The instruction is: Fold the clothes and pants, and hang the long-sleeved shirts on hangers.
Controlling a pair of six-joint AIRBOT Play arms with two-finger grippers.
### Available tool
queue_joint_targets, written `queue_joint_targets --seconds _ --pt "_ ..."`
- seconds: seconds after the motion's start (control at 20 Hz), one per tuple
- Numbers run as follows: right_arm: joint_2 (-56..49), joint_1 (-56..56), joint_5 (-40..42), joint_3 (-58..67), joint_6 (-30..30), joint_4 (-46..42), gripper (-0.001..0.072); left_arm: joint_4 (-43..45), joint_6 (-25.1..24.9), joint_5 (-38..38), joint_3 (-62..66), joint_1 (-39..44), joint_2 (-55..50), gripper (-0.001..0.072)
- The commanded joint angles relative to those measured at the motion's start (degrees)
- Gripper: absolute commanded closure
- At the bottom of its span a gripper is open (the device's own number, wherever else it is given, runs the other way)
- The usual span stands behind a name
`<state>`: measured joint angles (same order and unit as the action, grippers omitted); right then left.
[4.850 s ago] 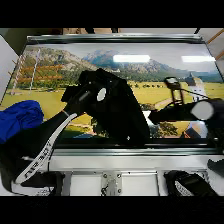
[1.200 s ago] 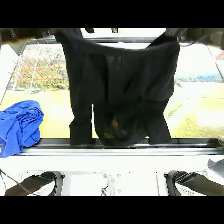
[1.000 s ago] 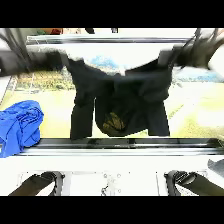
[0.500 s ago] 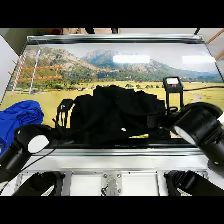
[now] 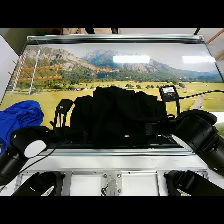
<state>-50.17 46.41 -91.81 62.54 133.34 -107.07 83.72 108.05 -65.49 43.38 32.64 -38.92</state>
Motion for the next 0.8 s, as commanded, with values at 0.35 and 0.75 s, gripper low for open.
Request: queue_joint_targets --seconds 0.35,0.75 --pt "0.02 0.13 -0.20 -0.07 -3.02 0.81 0.0693 22.93 -12.74 1.46 29.31 -31.21 -29.53 -0.0006" --pt "0.02 0.11 -0.20 -0.07 -2.21 0.83 0.0693 25.77 -13.79 11.26 51.56 -44.39 -58.58 -0.0006"
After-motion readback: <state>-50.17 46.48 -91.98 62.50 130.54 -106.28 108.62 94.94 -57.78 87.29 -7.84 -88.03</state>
